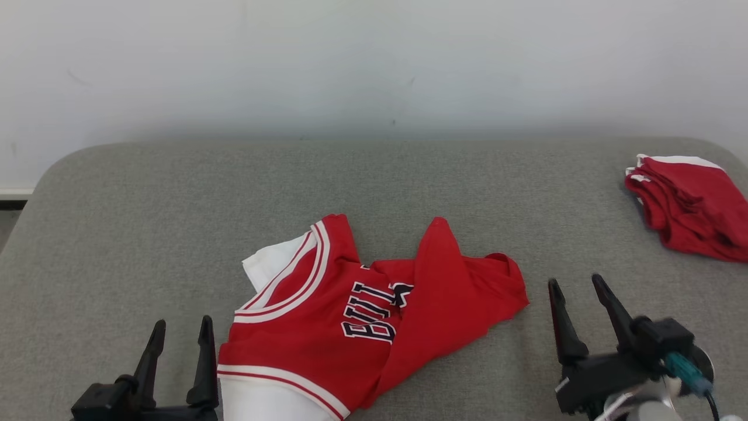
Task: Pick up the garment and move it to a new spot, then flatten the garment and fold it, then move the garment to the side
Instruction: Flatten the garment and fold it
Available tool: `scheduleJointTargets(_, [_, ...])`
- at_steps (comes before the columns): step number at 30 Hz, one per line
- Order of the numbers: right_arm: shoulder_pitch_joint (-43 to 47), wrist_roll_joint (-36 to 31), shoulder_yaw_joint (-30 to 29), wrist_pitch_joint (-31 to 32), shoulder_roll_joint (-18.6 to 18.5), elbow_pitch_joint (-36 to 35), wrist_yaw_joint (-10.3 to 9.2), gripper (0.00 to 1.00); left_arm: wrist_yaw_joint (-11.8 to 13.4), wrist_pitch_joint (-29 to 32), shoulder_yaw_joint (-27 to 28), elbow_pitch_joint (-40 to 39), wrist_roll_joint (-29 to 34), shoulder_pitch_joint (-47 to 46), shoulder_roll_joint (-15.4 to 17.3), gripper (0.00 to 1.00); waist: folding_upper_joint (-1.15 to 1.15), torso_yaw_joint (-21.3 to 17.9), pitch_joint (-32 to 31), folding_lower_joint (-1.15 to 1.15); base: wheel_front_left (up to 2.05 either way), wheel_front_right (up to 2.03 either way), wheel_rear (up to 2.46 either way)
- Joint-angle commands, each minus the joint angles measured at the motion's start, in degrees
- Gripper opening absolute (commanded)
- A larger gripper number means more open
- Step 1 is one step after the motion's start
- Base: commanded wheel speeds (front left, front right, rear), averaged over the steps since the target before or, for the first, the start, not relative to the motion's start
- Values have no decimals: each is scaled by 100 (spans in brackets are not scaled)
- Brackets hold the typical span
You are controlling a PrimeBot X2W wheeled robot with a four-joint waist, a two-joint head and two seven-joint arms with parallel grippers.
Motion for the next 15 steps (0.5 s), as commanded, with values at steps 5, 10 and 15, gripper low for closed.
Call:
scheduleJointTargets(5, [-895,-49,404,219,-151,548,-16,100,-39,-7,-45,46,-15,-203,-52,100,0,573,317,0,0,0,0])
scheduleJointTargets(10, [-1720,-81,673,371,-265,1433,-16,100,-72,-5,-168,139,-70,-289,-81,100,0,1068,491,0,0,0,0])
scheduleJointTargets(15, [-2370,-96,745,383,-349,2391,-16,100,-107,-5,-279,233,-152,-313,-95,100,0,1487,612,0,0,0,0])
